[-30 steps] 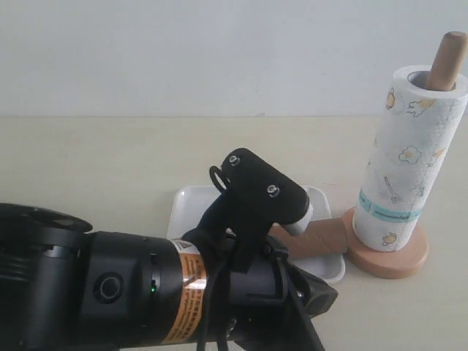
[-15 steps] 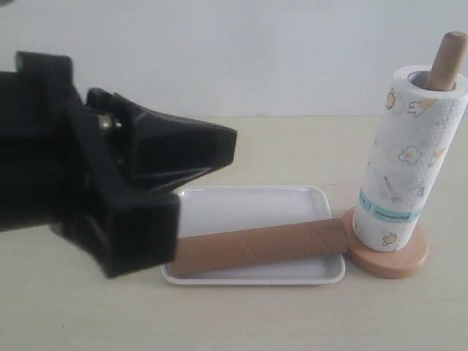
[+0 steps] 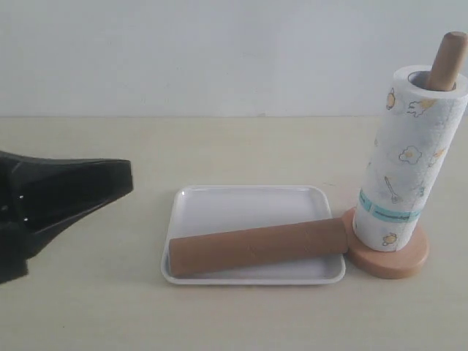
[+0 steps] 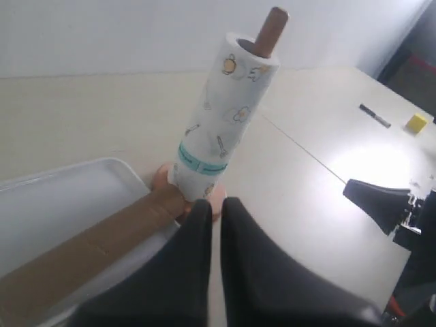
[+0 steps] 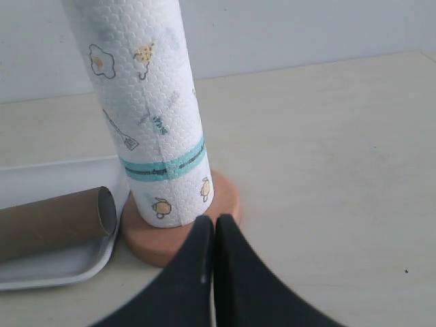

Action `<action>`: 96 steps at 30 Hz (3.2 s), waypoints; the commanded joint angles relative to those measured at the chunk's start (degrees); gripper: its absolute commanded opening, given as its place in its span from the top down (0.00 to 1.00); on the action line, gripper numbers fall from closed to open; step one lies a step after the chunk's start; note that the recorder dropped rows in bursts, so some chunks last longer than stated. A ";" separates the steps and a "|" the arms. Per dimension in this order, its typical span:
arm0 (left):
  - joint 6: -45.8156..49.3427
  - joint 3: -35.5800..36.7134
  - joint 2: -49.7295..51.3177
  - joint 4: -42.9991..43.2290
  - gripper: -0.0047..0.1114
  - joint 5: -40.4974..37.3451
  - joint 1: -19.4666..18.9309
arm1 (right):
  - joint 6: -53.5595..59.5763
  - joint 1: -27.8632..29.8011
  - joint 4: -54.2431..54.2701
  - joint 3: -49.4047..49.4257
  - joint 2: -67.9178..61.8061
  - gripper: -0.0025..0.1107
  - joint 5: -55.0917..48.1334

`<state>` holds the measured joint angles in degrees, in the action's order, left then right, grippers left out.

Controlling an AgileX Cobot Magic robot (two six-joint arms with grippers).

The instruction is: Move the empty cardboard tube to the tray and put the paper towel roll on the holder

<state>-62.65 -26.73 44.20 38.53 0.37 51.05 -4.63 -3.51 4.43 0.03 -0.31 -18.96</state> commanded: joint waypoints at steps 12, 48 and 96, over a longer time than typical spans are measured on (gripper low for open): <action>-2.99 21.13 -29.53 -5.33 0.92 16.54 -23.63 | 0.09 0.14 -0.04 -0.03 0.31 0.98 0.58; -49.38 26.73 -44.20 -5.76 0.92 15.39 -40.70 | 0.09 0.14 -0.04 -0.03 0.31 0.98 0.27; 63.60 26.73 -44.20 -40.25 0.92 -19.82 -49.83 | 0.04 0.14 -0.04 -0.03 0.31 0.98 0.27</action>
<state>0.71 -0.17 0.18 -1.22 -19.40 3.04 -4.63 -3.51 4.43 0.03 -0.31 -18.96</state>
